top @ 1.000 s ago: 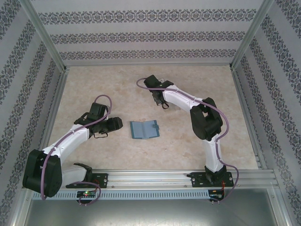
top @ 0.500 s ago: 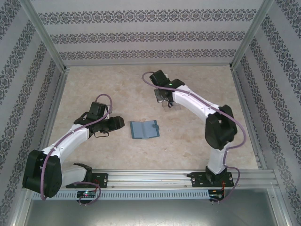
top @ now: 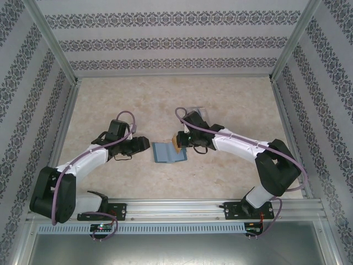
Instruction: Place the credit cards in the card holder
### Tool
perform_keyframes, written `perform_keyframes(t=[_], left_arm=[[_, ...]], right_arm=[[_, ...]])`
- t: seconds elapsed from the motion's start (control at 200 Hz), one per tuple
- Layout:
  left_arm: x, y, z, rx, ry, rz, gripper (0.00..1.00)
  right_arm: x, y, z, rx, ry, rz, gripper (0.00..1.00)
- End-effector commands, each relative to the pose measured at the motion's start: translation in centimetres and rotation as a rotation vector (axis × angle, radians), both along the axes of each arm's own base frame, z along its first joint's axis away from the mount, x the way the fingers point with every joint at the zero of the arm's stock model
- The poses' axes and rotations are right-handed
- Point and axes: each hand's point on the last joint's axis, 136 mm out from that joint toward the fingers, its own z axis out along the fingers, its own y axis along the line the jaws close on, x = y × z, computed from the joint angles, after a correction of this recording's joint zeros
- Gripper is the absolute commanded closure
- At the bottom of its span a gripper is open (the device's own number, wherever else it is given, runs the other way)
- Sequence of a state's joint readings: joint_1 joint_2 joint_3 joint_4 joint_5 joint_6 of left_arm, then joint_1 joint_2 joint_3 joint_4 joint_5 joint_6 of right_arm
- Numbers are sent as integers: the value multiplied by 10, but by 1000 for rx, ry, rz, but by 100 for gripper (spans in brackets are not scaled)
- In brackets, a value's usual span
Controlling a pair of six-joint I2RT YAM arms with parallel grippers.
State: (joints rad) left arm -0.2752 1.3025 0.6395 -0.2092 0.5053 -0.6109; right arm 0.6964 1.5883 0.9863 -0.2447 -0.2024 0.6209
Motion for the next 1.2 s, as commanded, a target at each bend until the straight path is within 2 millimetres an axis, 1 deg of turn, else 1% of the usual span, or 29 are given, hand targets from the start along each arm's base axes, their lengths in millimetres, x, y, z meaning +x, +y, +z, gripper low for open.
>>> perform_keyframes(t=[0.0,0.075,0.125,0.205,0.295,0.35,0.4,0.505,0.565,0.679,0.789,0.934,1.039,1.199], left_arm=[[5,-13,0,-25,-28,-30,42],[6,-17,-1,-18,-21,-47,45],[6,-20,-3,-17,-20,-62,53],[6,-24,-8,-21,-17,-63,60],[5,-25,-16,-22,9,-62,64],[5,-25,-18,-18,18,-65,64],[4,-24,-22,-11,20,-62,65],[4,-25,-29,-3,37,-66,70],[4,-26,-31,2,45,-75,73],[5,-20,-46,49,64,-63,80],[5,-21,-54,55,94,-72,86],[6,-19,-65,75,113,-64,89],[7,-17,-66,89,120,-62,90],[6,-12,-71,126,131,-65,93]], right_arm=[[0,27,19,183,4,3,100],[-7,28,3,207,45,-5,100],[-10,26,-5,212,62,-11,100],[-11,22,-16,197,62,-20,100],[-12,18,-27,191,71,-40,100],[-15,20,-31,208,85,-38,100],[-17,23,-34,220,95,-33,100],[-20,23,-39,243,106,-43,100],[-20,25,-38,278,110,-52,100],[-22,28,-38,299,112,-32,100],[-23,28,-41,318,120,-38,100],[-25,29,-46,335,124,-31,100],[-25,29,-48,351,118,-34,100],[-26,29,-61,337,130,-24,100]])
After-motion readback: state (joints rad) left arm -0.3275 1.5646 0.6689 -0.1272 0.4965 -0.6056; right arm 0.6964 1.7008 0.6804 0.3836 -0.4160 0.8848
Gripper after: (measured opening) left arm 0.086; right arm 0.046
